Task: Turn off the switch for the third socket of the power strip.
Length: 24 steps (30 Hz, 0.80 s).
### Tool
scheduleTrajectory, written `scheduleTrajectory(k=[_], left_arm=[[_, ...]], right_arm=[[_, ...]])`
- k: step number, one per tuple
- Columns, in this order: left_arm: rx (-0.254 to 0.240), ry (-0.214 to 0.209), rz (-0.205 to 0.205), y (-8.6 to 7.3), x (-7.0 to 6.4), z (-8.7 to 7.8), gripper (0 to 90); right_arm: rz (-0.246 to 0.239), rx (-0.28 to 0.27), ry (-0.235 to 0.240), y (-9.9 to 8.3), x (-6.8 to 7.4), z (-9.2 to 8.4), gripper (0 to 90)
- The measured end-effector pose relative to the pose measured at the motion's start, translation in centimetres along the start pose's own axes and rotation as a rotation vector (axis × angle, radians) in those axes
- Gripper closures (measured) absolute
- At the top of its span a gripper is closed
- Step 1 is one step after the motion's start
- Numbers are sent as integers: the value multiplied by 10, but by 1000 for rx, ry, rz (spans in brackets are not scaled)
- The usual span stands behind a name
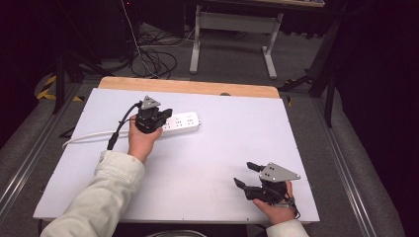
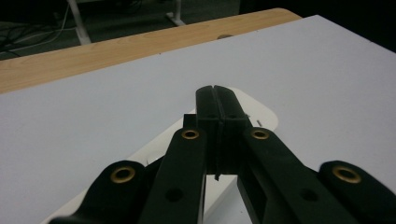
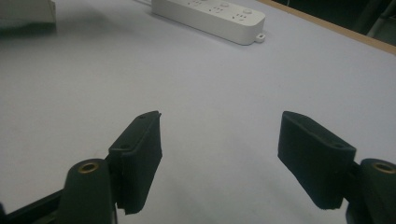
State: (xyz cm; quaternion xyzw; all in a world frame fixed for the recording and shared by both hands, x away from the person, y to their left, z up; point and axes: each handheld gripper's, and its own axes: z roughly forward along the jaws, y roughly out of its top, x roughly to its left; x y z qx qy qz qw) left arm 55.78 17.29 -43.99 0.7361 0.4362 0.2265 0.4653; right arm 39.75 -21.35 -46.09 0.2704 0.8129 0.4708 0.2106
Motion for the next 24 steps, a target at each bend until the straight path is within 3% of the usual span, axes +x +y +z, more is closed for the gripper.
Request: scheduleTrajectory(k=[4, 13, 16, 24], left_arm=[[11, 1, -11, -3, 3, 10, 900], [46, -2, 43, 1, -1, 33, 900], [51, -4, 10, -1, 0, 39, 900], [63, 7, -25, -6, 4, 48, 900]], right_arm=[[-1, 2, -2, -1, -1, 1, 308], [6, 4, 4, -2, -3, 1, 308], [8, 5, 6, -2, -3, 1, 308], [5, 4, 12, -2, -3, 1, 309]])
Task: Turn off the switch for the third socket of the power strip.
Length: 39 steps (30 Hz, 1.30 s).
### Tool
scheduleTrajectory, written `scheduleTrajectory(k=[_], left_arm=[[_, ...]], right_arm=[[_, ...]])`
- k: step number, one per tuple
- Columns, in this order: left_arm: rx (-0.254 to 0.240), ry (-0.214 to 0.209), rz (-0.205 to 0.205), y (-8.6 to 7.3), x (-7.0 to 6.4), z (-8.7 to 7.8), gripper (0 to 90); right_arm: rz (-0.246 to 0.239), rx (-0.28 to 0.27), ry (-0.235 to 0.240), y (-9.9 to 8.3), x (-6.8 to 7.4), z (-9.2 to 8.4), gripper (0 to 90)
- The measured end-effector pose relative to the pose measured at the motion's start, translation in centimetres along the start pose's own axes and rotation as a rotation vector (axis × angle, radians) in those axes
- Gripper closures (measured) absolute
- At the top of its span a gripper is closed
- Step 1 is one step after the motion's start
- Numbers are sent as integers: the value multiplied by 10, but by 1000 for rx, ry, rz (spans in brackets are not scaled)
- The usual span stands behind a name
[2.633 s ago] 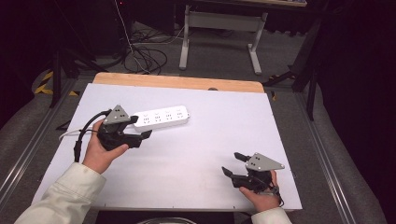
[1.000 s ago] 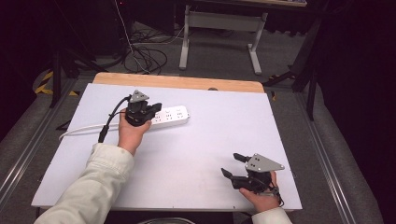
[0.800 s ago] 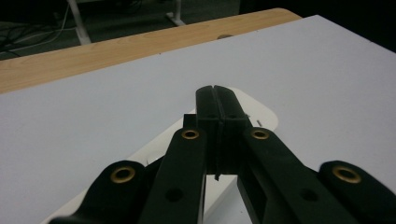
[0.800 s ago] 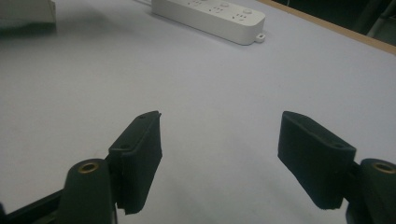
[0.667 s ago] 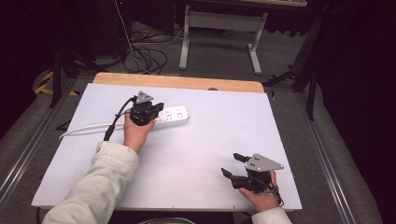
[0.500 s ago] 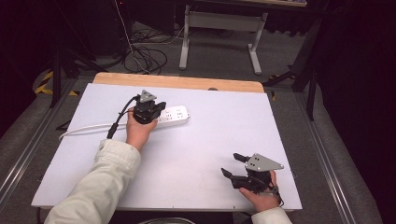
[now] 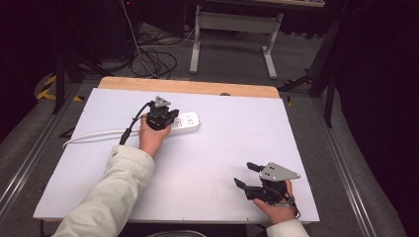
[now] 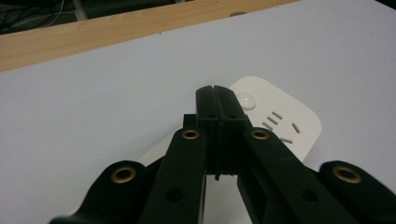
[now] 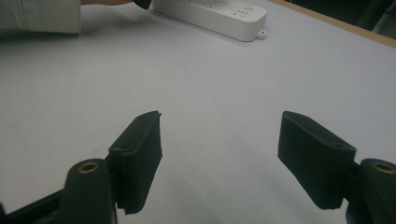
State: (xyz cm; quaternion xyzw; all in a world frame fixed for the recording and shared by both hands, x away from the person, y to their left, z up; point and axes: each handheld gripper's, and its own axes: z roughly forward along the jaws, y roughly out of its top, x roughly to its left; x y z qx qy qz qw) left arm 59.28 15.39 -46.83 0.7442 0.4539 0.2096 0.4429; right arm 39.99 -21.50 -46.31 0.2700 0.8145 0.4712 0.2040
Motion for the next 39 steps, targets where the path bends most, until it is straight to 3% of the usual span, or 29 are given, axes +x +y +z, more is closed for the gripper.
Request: scheduleTrajectory(k=[4, 24, 33, 39], left_arm=[[-5, 8, -11, -2, 1, 4, 900], [30, 27, 42, -6, 0, 9, 900], [32, 18, 12, -6, 1, 9, 900], [37, 28, 15, -6, 0, 9, 900]], right_arm=[[-4, 1, 0, 0, 0, 0, 308], [-7, 5, 3, 0, 1, 0, 308], [-5, 4, 3, -1, 0, 0, 308], [-3, 5, 3, -1, 0, 0, 308]])
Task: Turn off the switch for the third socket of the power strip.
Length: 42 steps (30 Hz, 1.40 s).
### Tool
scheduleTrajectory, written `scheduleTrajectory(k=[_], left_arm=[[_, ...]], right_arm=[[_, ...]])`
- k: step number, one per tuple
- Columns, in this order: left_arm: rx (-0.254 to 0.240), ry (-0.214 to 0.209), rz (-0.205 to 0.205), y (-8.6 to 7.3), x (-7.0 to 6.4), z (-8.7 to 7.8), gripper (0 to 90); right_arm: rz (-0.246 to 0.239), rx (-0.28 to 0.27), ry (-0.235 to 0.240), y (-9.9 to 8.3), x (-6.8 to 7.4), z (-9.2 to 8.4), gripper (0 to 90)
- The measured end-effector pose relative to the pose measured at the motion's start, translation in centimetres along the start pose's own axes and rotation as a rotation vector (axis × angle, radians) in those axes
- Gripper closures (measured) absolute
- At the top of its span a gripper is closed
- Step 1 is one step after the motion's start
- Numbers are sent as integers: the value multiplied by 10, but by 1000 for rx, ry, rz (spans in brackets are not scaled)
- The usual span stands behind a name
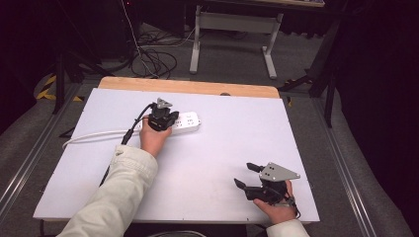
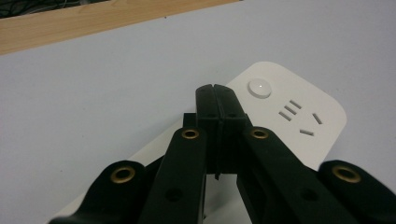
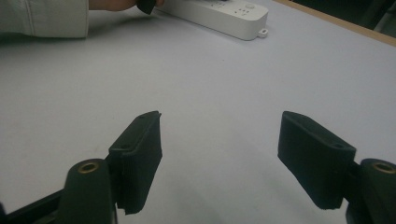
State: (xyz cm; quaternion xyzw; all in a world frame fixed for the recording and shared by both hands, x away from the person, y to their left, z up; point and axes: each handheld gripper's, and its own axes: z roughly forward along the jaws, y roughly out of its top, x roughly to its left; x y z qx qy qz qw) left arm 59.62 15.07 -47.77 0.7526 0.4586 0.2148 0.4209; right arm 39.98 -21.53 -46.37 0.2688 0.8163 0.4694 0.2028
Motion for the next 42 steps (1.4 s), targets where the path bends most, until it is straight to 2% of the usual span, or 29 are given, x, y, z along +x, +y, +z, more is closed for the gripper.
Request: scheduleTrajectory(k=[2, 11, 16, 21, 22, 24, 26, 27, 28, 30, 32, 36, 42], left_arm=[[-2, 11, 7, 0, -2, 0, 900], [10, 10, 12, 0, -3, -1, 900], [16, 24, 29, 1, -4, 0, 900], [30, 16, 3, 2, -4, 0, 900], [33, 28, 13, 3, -5, 0, 900], [37, 27, 9, 3, -5, 0, 900], [32, 0, -8, 3, -1, -1, 900], [39, -18, -33, 4, 2, -2, 900], [30, -28, -51, 5, 4, -5, 900], [52, -11, -57, 6, 7, -8, 900], [36, -4, -43, 8, 6, -15, 899], [15, -34, -39, 14, 3, -27, 899], [-9, -50, -19, 20, -3, -42, 900]], right_arm=[[-1, 4, -1, 0, 0, 0, 308], [0, 4, 1, 0, 0, 0, 309], [0, 3, 1, 0, 0, 1, 309], [0, 4, 0, 0, 0, 0, 309], [0, 4, 1, 0, 0, 0, 309], [-1, 2, 1, 0, 0, 0, 309], [2, 2, 0, 0, 0, 0, 309], [3, 2, 0, 0, 0, 0, 309], [3, 3, 0, 0, 0, 0, 310], [-1, 4, -2, 0, 0, 0, 311], [1, 1, -2, 0, 0, 0, 311], [4, 1, -3, 0, 0, 0, 311], [-1, -2, -4, 0, 0, 0, 311]])
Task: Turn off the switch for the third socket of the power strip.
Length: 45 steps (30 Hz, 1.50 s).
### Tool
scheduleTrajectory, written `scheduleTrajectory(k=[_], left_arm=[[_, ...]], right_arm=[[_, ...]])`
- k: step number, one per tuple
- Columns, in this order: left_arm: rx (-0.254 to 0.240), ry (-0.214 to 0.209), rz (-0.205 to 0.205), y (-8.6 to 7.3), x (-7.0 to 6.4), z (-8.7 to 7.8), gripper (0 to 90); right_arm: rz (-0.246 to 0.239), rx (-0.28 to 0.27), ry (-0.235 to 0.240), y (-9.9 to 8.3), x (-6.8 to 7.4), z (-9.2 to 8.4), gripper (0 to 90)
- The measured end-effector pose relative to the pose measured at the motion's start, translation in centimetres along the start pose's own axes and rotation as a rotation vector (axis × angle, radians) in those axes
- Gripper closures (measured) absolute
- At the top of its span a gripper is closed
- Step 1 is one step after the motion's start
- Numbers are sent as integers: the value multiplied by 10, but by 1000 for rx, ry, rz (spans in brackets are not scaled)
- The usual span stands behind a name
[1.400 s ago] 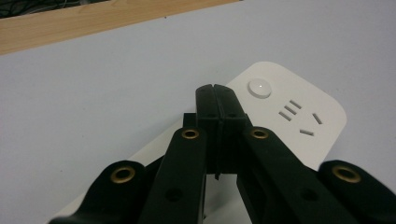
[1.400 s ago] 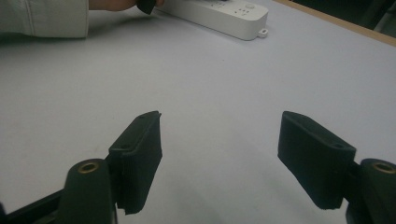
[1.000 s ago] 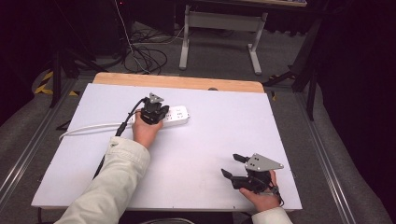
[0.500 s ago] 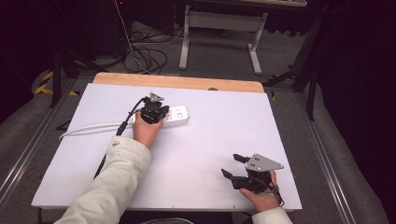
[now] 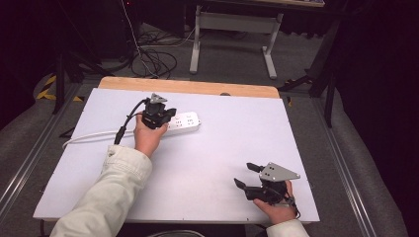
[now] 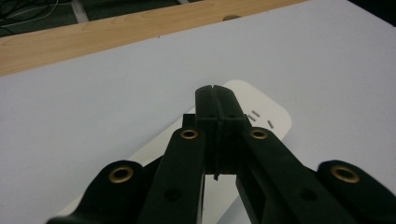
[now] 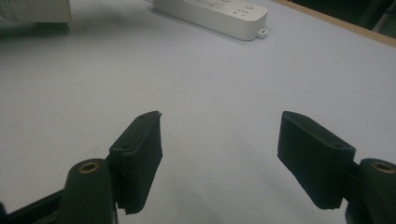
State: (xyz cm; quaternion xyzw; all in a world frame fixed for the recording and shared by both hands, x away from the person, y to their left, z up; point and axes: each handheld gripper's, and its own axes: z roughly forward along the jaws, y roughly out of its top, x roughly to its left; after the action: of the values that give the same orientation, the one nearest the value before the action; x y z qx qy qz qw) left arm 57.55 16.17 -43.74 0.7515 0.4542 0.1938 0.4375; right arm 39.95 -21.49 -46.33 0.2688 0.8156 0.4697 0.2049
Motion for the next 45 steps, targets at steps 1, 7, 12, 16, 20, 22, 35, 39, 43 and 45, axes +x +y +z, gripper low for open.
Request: scheduleTrajectory(k=[1, 7, 12, 16, 20, 22, 35, 39, 43, 45], left_arm=[[-4, -4, 0, 1, -1, -2, 900], [-18, 0, 13, 6, -5, -14, 899], [-29, -13, 7, 9, -6, -22, 900], [-36, -14, 9, 10, -6, -27, 899], [-42, -17, 23, 12, -4, -32, 871], [-45, -29, 18, 12, -5, -34, 817], [-55, -60, 152, 14, -20, -75, 546], [-62, -78, 190, 13, -26, -93, 453], [-68, -111, 197, 8, -30, -112, 366], [-67, -119, 203, 4, -31, -121, 347]], right_arm=[[-1, 2, -1, 0, 0, 0, 311], [3, 3, -2, 0, 0, 1, 311], [4, 5, -4, 0, 0, 1, 310], [1, 6, -6, 0, 0, 1, 310], [3, 4, -4, 0, 0, 0, 310], [3, 4, -3, 0, 0, 0, 310], [1, 4, -7, 1, 1, 0, 311], [3, -3, -9, 1, 1, -1, 311], [10, -11, -13, 1, 1, -2, 310], [10, -12, -14, 1, 1, -2, 311]])
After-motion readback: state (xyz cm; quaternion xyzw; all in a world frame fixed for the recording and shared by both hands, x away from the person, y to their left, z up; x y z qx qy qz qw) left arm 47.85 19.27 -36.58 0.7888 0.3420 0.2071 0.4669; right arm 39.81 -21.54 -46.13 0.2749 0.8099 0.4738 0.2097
